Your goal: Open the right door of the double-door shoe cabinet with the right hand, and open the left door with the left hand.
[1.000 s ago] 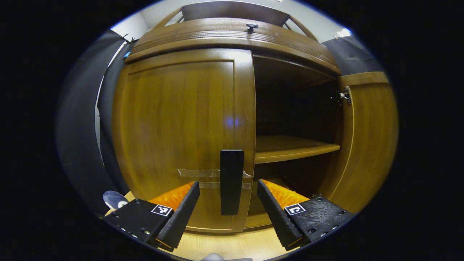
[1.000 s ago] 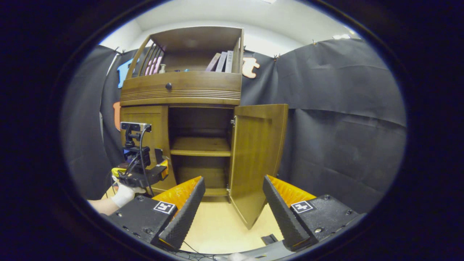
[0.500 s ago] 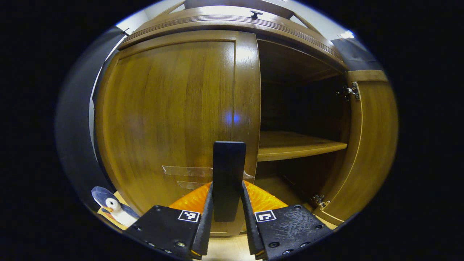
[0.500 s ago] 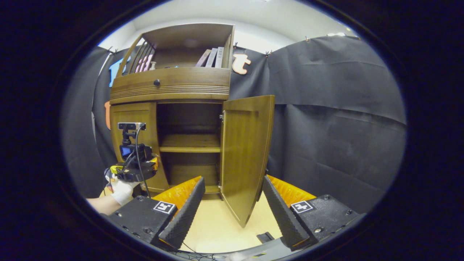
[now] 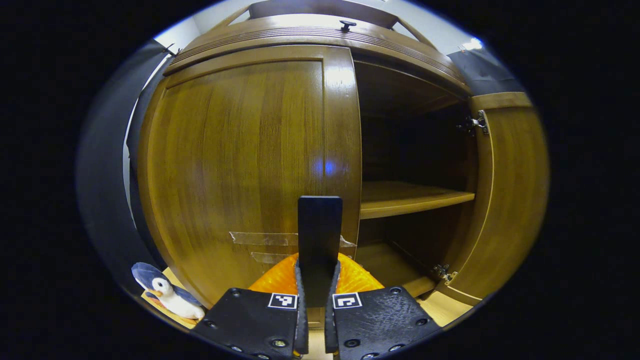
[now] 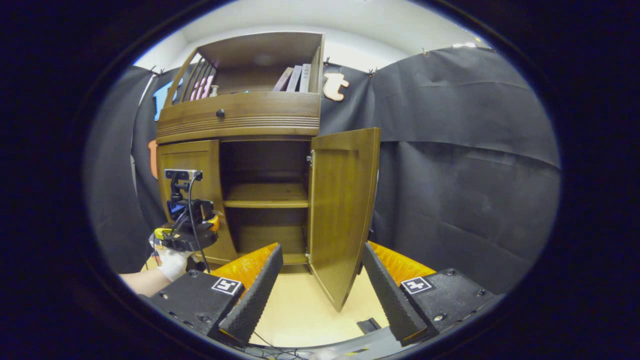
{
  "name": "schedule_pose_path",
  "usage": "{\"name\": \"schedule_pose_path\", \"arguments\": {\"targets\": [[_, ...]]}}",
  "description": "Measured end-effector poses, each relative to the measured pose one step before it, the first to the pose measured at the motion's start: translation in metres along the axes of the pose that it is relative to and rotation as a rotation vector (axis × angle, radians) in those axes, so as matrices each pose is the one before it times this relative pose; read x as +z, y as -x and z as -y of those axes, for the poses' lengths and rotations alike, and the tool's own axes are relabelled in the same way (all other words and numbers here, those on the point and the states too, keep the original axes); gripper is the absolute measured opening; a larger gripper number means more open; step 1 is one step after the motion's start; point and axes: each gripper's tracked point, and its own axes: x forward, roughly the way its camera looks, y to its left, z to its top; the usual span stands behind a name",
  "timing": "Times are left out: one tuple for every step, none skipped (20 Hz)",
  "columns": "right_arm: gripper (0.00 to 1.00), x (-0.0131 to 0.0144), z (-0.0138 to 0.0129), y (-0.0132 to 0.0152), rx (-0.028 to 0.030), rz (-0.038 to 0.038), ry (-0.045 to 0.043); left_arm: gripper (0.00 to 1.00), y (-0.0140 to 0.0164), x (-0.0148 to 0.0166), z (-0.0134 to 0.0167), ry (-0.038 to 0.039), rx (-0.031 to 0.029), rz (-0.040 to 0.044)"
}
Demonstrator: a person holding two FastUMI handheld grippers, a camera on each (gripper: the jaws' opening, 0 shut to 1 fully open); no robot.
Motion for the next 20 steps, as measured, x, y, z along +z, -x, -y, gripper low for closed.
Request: {"name": "schedule_pose_path", "arguments": {"targets": [[1.0, 0.00013, -0.00188, 0.00095, 0.00891, -0.0004, -0.00023, 0.12, 0.00608, -0.00053, -0.00019, -0.00488, -0.0049, -0.00106], [1.0, -0.00125, -0.00168, 0.00172, 0.00831, -0.00151, -0.00075, 0.12, 0.00527, -0.00073, -0.00056, -0.00179, -0.00432, -0.00407], [1.0, -0.00215, -0.00167, 0.00276, 0.00831, -0.00128, -0.00009, 0.12, 0.00489, -0.00013, -0.00032, -0.00212, -0.00521, -0.00169], [1.0, -0.00217, -0.00257, 0.00217, 0.00728, -0.00059, 0.00133, 0.12, 0.00447, -0.00106, -0.00061, 0.00294, -0.00398, -0.00406], [1.0, -0.00045, -0.00191, 0.001, 0.00855, -0.00213, 0.00169, 0.12, 0.00598, -0.00091, -0.00043, 0.00068, -0.00408, -0.00125], [1.0, -0.00158, -0.00307, 0.00094, 0.01027, -0.0007, 0.00049, 0.11, 0.00684, -0.00106, -0.00045, -0.0036, -0.00274, -0.00326], [1.0, -0.00246, -0.0012, 0.00027, 0.00633, -0.00195, 0.0009, 0.11, 0.00654, -0.00021, -0.00115, -0.00424, -0.00104, 0.00161], [1.0, -0.00369, -0.00067, 0.0008, 0.0028, -0.00885, 0.00148, 0.11, 0.00684, -0.00034, -0.00168, -0.00302, -0.0007, 0.00212], [1.0, -0.00281, -0.00195, 0.00066, 0.00891, -0.00514, -0.00256, 0.11, 0.00849, -0.00059, -0.00157, -0.00178, -0.00126, 0.00144], [1.0, -0.00274, -0.00158, 0.00076, 0.00745, -0.00469, -0.00243, 0.11, 0.00814, -0.00124, -0.00192, 0.00019, -0.00096, 0.00124], [1.0, -0.00319, -0.00229, 0.0013, 0.00655, -0.00198, 0.00023, 0.11, 0.00843, -0.00067, -0.00256, -0.00108, 0.00015, 0.0014], [1.0, -0.00166, -0.00267, 0.0009, 0.00676, -0.00159, 0.00031, 0.11, 0.0088, -0.00045, -0.00297, -0.00435, 0.00076, 0.00003], [1.0, -0.00099, -0.00221, 0.00126, 0.0095, -0.00165, -0.00105, 0.11, 0.00969, 0.0005, -0.00295, -0.00232, 0.00028, 0.00044], [1.0, -0.00168, -0.00304, 0.00081, 0.01025, -0.00045, -0.00142, 0.11, 0.00572, -0.00323, -0.00354, 0.0031, 0.00005, -0.00173], [1.0, -0.00045, -0.00267, -0.00047, 0.00819, -0.00219, -0.00006, 0.11, 0.00702, -0.0016, -0.00295, 0.00434, -0.0002, -0.00336], [1.0, -0.00111, -0.00211, 0.0005, 0.01002, 0.00117, -0.00121, 0.11, 0.00711, -0.00129, -0.00367, 0.00328, 0.00253, -0.00395], [1.0, 0.0013, -0.00202, 0.00042, 0.00724, 0.00481, -0.00242, 0.11, 0.00845, -0.00032, -0.00416, 0.00009, 0.00408, -0.00228], [1.0, -0.00019, -0.00114, -0.00108, 0.00649, 0.00226, -0.0021, 0.11, 0.00635, -0.00068, -0.0039, -0.00106, 0.00609, -0.00008], [1.0, 0.00019, -0.0025, -0.00134, 0.00784, 0.00142, -0.0044, 0.11, 0.00573, 0.00251, -0.00257, -0.00425, 0.0051, -0.00242], [1.0, 0.00024, -0.00186, -0.00101, 0.00763, 0.00122, -0.00468, 0.11, 0.00651, -0.00072, -0.00371, 0.0009, 0.00365, -0.0029]]}}
